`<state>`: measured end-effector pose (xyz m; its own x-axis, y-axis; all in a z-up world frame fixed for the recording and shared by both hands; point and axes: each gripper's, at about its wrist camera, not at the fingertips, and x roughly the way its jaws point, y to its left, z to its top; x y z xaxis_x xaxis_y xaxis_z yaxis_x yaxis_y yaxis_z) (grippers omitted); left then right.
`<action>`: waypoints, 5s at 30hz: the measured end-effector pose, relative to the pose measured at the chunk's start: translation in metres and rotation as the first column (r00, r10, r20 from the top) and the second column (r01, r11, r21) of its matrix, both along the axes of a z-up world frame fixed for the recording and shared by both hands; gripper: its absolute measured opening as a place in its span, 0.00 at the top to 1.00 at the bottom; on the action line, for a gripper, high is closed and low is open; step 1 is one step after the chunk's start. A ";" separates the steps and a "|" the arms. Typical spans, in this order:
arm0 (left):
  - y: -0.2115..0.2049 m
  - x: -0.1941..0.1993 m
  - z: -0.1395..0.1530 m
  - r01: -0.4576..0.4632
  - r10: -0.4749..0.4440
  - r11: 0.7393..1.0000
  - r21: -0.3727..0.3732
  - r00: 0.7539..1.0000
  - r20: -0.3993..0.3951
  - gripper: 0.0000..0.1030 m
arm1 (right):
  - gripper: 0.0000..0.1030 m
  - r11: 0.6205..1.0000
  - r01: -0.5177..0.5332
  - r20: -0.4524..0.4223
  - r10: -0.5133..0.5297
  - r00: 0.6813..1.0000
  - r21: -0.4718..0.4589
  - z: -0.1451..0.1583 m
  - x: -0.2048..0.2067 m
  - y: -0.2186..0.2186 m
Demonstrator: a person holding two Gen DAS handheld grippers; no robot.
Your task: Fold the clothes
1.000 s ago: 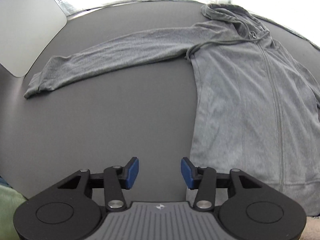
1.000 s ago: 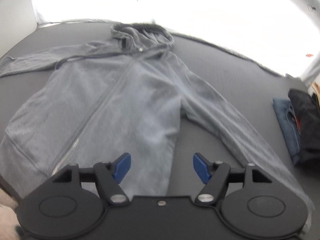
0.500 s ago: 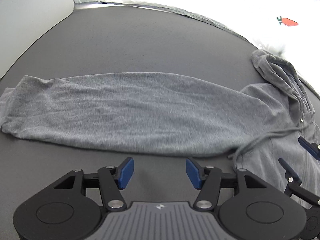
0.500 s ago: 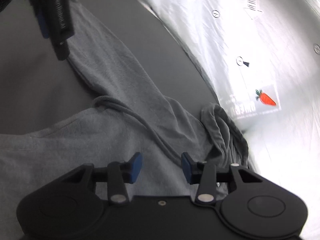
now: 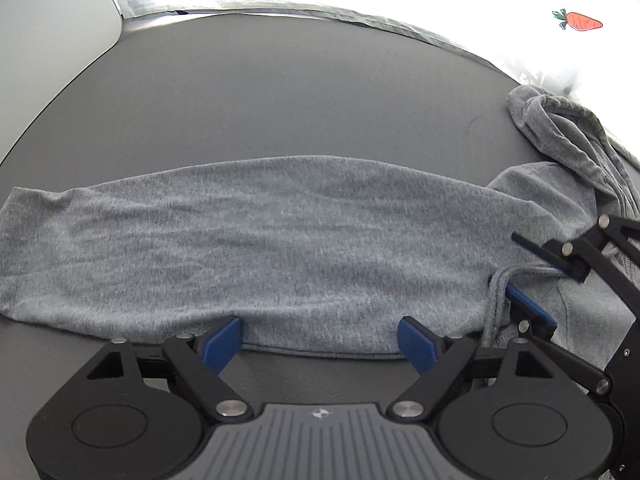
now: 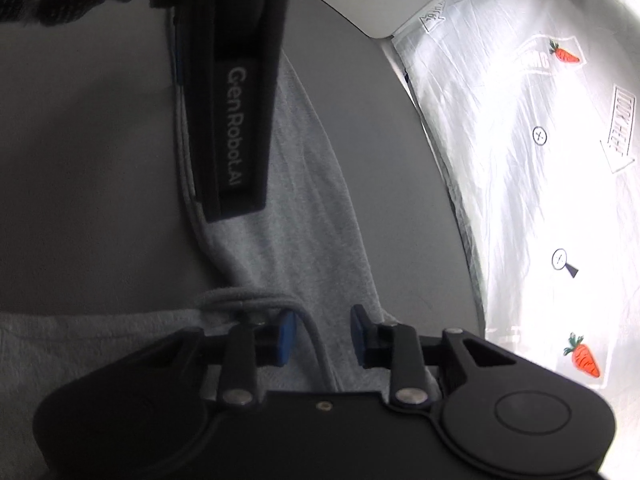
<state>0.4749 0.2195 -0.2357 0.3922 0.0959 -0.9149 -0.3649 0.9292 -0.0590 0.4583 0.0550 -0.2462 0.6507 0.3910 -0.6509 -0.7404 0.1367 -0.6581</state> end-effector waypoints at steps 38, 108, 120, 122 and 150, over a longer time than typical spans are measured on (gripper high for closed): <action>-0.130 0.169 0.047 0.313 -0.357 0.912 0.264 0.924 0.138 0.03 | 0.05 0.520 0.751 -0.265 -0.720 0.642 0.407 0.095 0.167 -0.241; 0.177 -0.204 0.101 -0.508 0.485 0.861 0.024 0.835 0.260 0.11 | 0.03 0.341 0.911 -0.642 -0.651 0.406 0.231 0.013 -0.155 -0.135; 0.271 -0.153 0.047 -0.519 0.551 0.825 -0.223 0.827 0.111 0.12 | 0.01 0.042 0.983 -0.639 -0.754 0.149 0.180 0.014 -0.163 -0.111; 0.270 -0.150 0.047 -0.545 0.582 0.806 -0.231 0.800 0.142 0.18 | 0.01 0.013 0.984 -0.632 -0.765 0.124 0.177 0.014 -0.166 -0.107; 0.180 -0.215 0.114 -0.487 0.471 0.872 -0.057 0.800 0.371 0.95 | 0.01 0.039 0.982 -0.628 -0.764 0.149 0.186 0.025 -0.175 -0.117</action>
<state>0.2602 0.3998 -0.1219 0.5877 0.3922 -0.7077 -0.7236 0.6460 -0.2429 0.2837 -0.0619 -0.2216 0.5576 -0.0626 -0.8277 0.1014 0.9948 -0.0070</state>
